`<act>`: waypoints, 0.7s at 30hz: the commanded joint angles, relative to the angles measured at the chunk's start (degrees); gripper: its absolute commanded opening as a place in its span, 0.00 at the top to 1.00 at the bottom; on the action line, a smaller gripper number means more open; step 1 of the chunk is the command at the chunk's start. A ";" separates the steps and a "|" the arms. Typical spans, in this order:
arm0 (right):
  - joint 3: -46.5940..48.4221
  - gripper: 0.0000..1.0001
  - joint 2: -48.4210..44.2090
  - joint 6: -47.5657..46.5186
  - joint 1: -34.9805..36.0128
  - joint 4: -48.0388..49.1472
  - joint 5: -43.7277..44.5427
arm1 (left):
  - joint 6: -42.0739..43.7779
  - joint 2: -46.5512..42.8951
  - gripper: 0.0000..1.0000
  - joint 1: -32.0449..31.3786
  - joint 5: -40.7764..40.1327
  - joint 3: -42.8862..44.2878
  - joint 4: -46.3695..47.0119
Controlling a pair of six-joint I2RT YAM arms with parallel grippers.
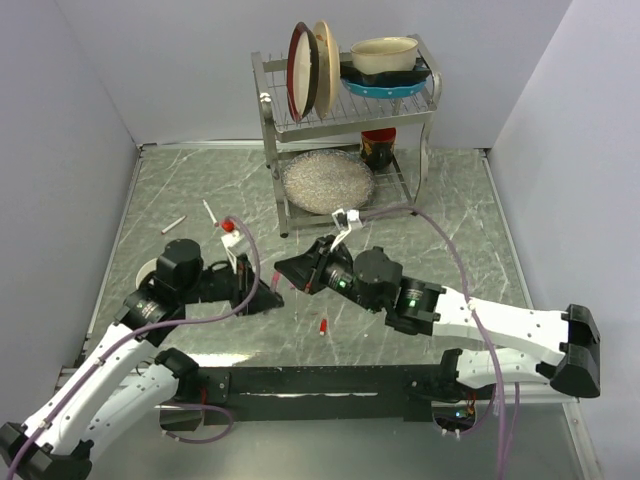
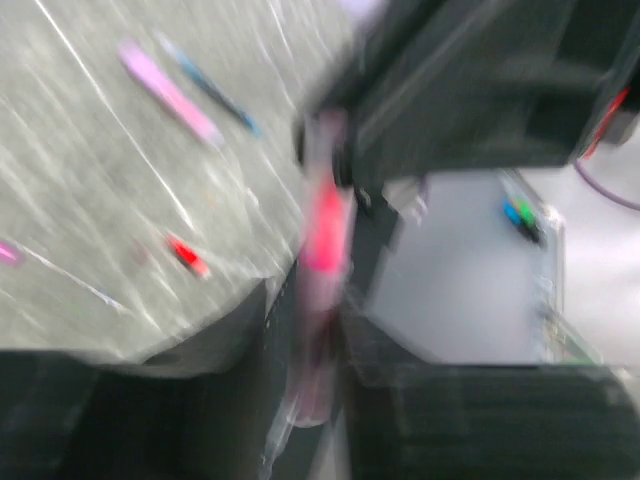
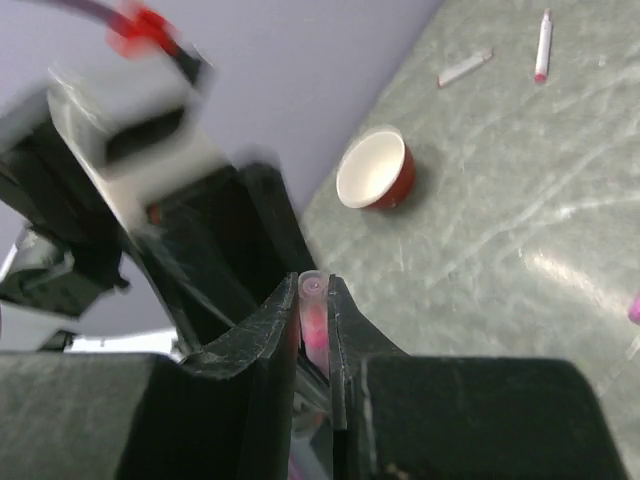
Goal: Insert the pens into the pen caps
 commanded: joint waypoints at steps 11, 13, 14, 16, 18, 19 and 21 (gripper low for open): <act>6.52 1.00 -1.35 -9.16 -21.44 -35.76 -16.56 | 2.23 -10.61 0.01 2.31 -11.69 -1.31 7.55; 4.84 1.00 1.45 -10.13 -23.83 -39.46 -18.24 | 1.71 -11.23 0.01 2.31 -16.86 -1.40 7.11; 4.22 1.00 2.34 -10.39 -25.14 -39.99 -19.12 | 1.53 -11.23 0.00 2.31 -18.29 -1.06 6.15; 3.17 1.00 4.88 -10.66 -26.21 -39.82 -19.74 | 1.27 -11.15 0.01 2.31 -21.88 -0.61 5.35; 3.25 1.00 6.82 -11.45 -27.61 -39.47 -20.18 | 1.00 -10.88 0.01 2.31 -23.83 -0.61 4.39; 4.03 1.00 9.27 -11.89 -28.23 -39.73 -20.01 | 1.00 -10.80 0.01 2.31 -24.71 -0.61 3.94; 5.35 1.00 12.01 -13.46 -30.15 -41.39 -18.61 | 1.17 -10.97 0.01 2.31 -25.95 -0.44 3.07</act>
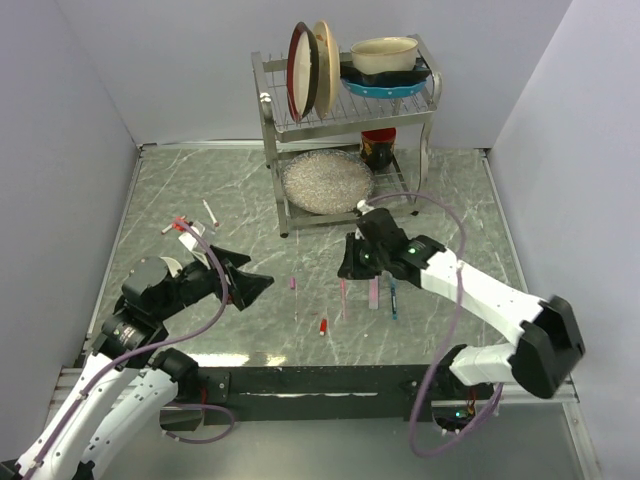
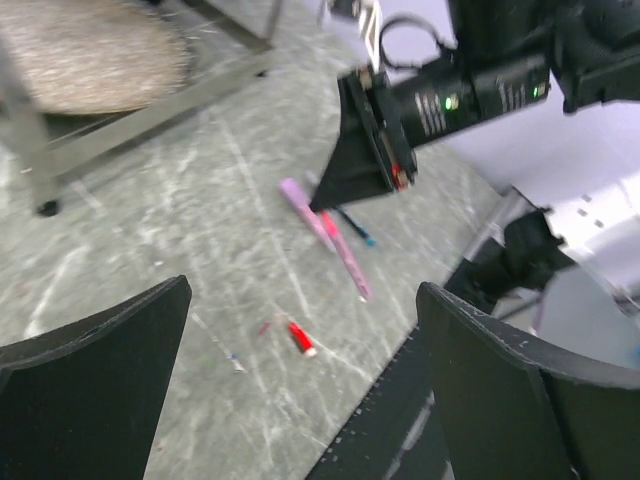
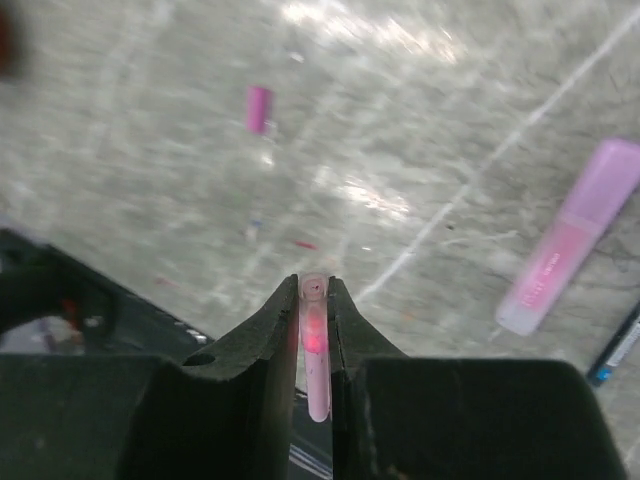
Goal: Insert the pens into the pen caps
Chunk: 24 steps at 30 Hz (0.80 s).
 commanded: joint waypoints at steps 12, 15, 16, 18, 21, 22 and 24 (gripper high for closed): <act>6.61 1.00 21.83 -4.30 -8.23 -1.14 2.18 | 0.06 -1.05 0.01 0.08 -6.36 -0.07 -0.61; 6.96 1.00 24.03 -4.03 -10.07 -0.52 3.23 | 0.06 -0.70 0.01 0.08 -6.80 -0.07 -0.61; 7.14 0.98 24.56 -3.95 -10.69 -0.25 3.14 | 0.06 -0.44 0.01 0.08 -6.89 0.02 -0.78; 7.14 0.96 26.05 -3.42 -11.92 0.62 3.05 | 0.06 -0.35 0.01 0.08 -7.07 0.02 -0.87; 7.58 0.90 27.37 -2.72 -13.15 1.32 3.58 | 0.06 0.00 0.01 0.08 -8.21 0.02 -1.22; 7.40 0.88 27.47 -2.37 -13.50 1.59 3.41 | -0.02 0.09 0.01 0.08 -8.82 0.19 -1.31; 7.31 0.84 27.73 -1.66 -14.38 2.56 3.15 | -0.73 0.44 0.01 0.08 -11.10 0.20 -1.66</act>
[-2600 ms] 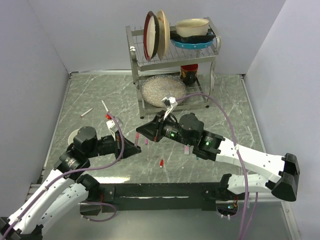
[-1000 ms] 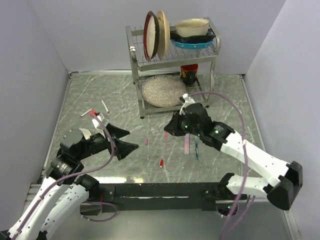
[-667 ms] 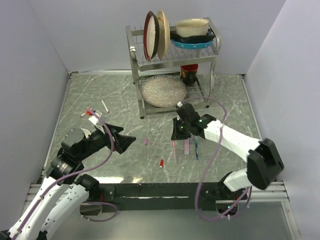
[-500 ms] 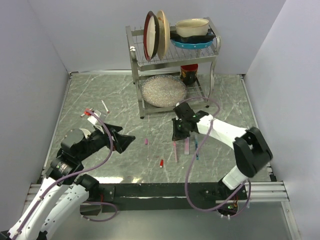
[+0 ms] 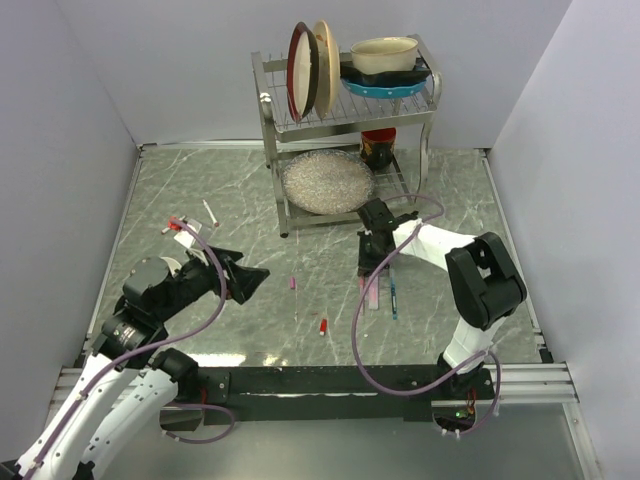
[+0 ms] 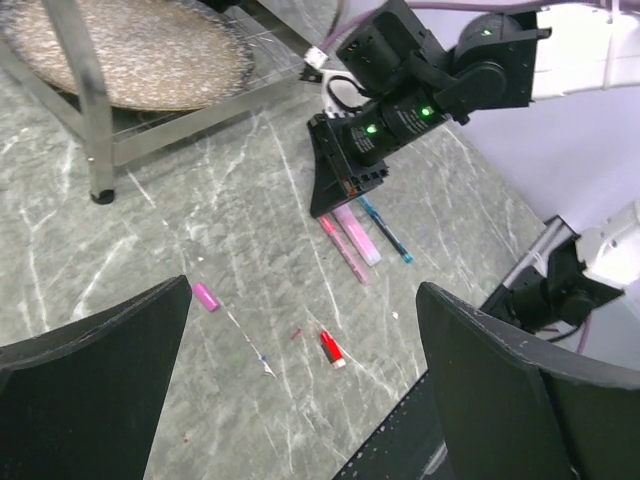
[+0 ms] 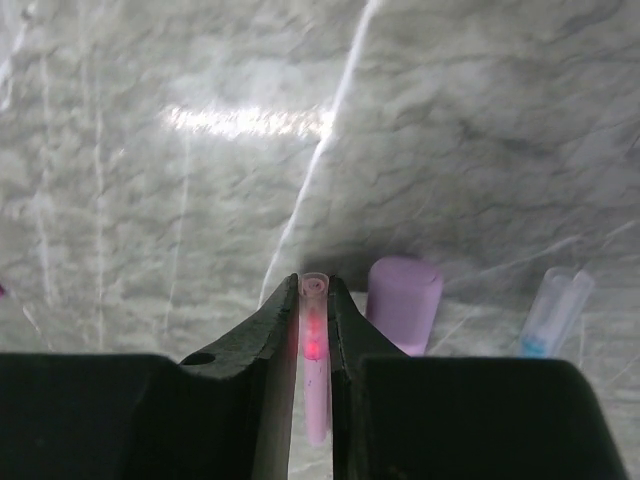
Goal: Insert the pens into the pen caps
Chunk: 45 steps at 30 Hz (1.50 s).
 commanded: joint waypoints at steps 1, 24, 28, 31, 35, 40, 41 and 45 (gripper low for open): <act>2.26 0.80 0.87 1.33 -1.55 3.19 1.18 | -1.25 0.86 0.01 0.08 -5.20 0.24 -0.57; -0.80 0.55 -23.20 -1.91 -2.78 2.93 -0.05 | -18.66 30.72 0.07 10.97 -32.64 16.48 -9.19; -3.80 0.58 -31.02 -2.53 -2.52 5.30 -5.49 | -18.05 39.51 0.14 16.60 -31.24 21.50 -8.40; -5.73 0.58 -36.03 -2.44 -2.26 7.23 -8.40 | -17.26 46.37 0.19 19.76 -29.21 24.84 -6.64; -8.19 0.59 -40.69 -2.53 -2.26 9.61 -9.99 | -16.03 57.16 0.26 22.31 -30.79 30.54 -6.38; -8.90 0.61 -43.16 -2.27 -2.17 10.14 -10.51 | -12.60 67.99 0.31 25.83 -27.90 36.79 -6.99; -9.07 0.62 -43.86 -2.27 -2.17 10.49 -10.95 | -11.98 71.14 0.33 26.53 -27.11 38.54 -6.73; -9.16 0.63 -44.66 -2.79 -2.17 10.49 -10.78 | -10.14 78.71 0.41 27.06 -27.19 43.65 -7.86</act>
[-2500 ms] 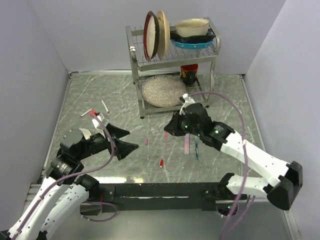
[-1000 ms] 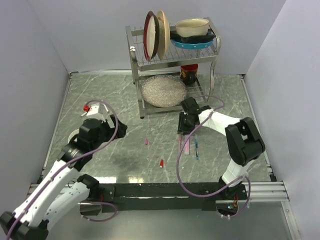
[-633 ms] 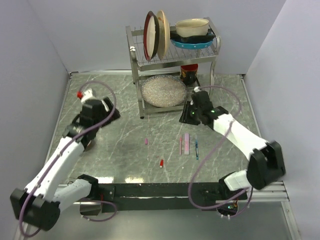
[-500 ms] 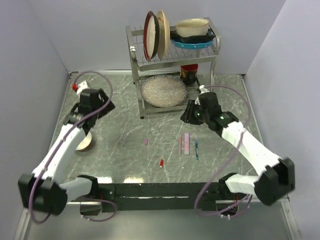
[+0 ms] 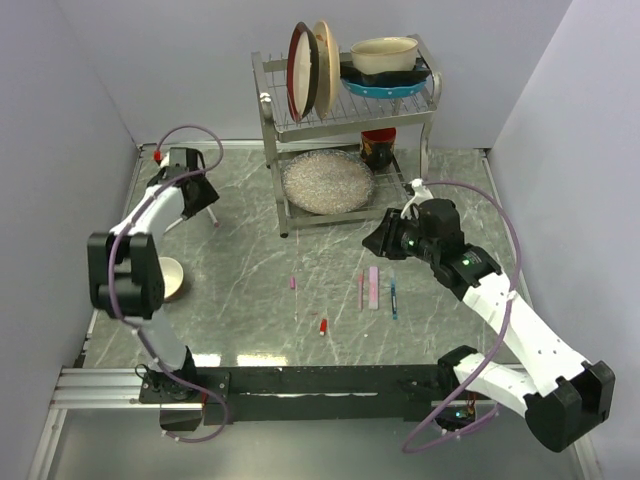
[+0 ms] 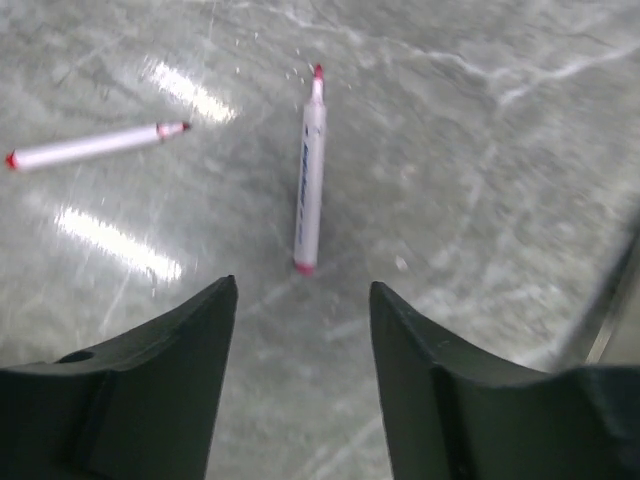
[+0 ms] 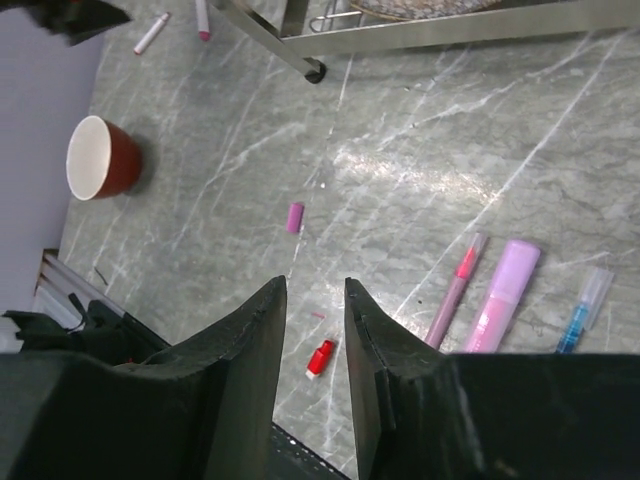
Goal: Insert the pens into the pen caps
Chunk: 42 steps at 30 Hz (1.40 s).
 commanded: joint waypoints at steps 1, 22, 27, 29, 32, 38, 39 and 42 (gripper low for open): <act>-0.11 0.63 -2.23 -1.26 0.10 2.99 -0.51 | 3.66 7.16 0.43 0.62 1.79 6.21 -0.06; 1.38 0.66 -3.55 -1.88 0.10 1.15 1.87 | 3.05 22.13 0.86 1.15 -0.31 13.87 -7.53; 1.47 0.64 -4.69 -0.92 0.10 0.80 0.47 | 3.14 17.30 0.99 1.23 1.35 9.05 -7.19; 1.38 0.64 -4.78 -0.30 0.10 1.23 -0.50 | 2.96 12.21 0.99 1.15 4.42 4.22 -5.87; 0.24 0.63 -5.48 2.07 0.10 2.90 -2.78 | 2.00 3.96 0.99 0.97 9.86 -3.78 -3.33; -3.36 0.61 -6.63 5.85 1.95 7.56 -4.54 | 0.85 -13.80 0.99 -1.75 19.35 -21.01 3.87; -3.80 0.61 -6.11 7.16 2.30 8.00 -4.63 | 1.63 -16.00 0.99 -2.71 25.20 -23.03 5.28; -7.05 0.59 -5.58 11.89 5.37 12.12 -4.46 | 2.78 -23.56 0.99 -7.89 33.05 -28.83 8.63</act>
